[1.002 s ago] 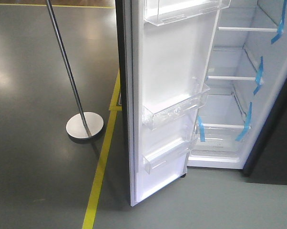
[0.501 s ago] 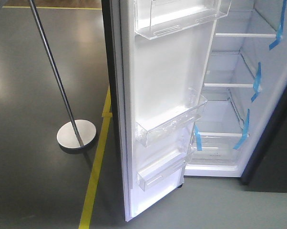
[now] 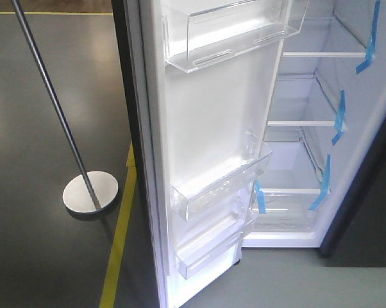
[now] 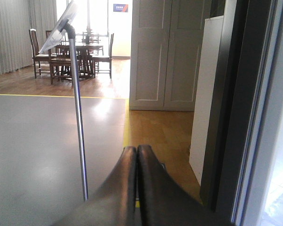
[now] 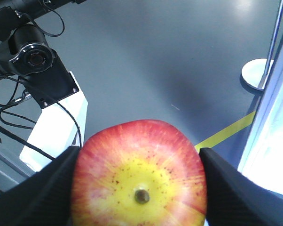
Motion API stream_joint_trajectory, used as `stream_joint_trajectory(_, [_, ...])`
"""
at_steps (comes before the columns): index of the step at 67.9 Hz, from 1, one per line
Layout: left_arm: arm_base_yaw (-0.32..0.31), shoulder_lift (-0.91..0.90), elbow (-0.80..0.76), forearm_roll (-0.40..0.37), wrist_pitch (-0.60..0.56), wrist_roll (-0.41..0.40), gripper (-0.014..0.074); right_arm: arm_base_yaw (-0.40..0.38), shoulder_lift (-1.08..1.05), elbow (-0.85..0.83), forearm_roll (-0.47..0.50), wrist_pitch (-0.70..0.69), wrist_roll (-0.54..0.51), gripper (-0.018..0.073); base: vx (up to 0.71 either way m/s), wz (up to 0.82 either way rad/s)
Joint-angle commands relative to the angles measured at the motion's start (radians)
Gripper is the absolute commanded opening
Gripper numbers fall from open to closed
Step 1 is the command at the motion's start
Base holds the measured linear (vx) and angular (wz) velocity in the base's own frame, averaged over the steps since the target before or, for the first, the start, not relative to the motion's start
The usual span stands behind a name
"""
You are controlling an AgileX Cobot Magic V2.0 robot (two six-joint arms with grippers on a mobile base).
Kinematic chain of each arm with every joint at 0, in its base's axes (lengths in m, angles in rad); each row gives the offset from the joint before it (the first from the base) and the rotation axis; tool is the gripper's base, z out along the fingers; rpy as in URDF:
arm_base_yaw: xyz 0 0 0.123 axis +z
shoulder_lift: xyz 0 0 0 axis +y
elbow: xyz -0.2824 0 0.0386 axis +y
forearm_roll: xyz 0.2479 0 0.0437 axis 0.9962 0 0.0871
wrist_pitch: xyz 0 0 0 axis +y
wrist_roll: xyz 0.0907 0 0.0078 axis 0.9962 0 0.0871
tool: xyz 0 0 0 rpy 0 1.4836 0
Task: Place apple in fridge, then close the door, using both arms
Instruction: 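Approach the refrigerator door bins and stop in front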
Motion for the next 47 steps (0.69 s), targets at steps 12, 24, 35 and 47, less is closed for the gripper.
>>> stream_joint_trajectory(12, [-0.003,-0.015,0.013,-0.004,-0.077,-0.001,-0.0006,-0.002,0.009,-0.023,0.065,0.018,-0.005,0.0196,0.11,-0.07])
stream_joint_trajectory(24, [-0.003,-0.015,0.013,-0.004,-0.077,-0.001,-0.0006,-0.002,0.009,-0.023,0.065,0.018,-0.005,0.0196,0.09,-0.07])
stream_joint_trajectory(35, [-0.003,-0.015,0.013,-0.004,-0.077,-0.001,-0.0006,-0.002,0.009,-0.023,0.065,0.018,-0.005,0.0196,0.09,-0.04])
stream_joint_trajectory(47, [-0.003,-0.015,0.013,-0.004,-0.077,-0.001,-0.0006,-0.002,0.009,-0.023,0.065,0.018,-0.005,0.0196,0.09,-0.02])
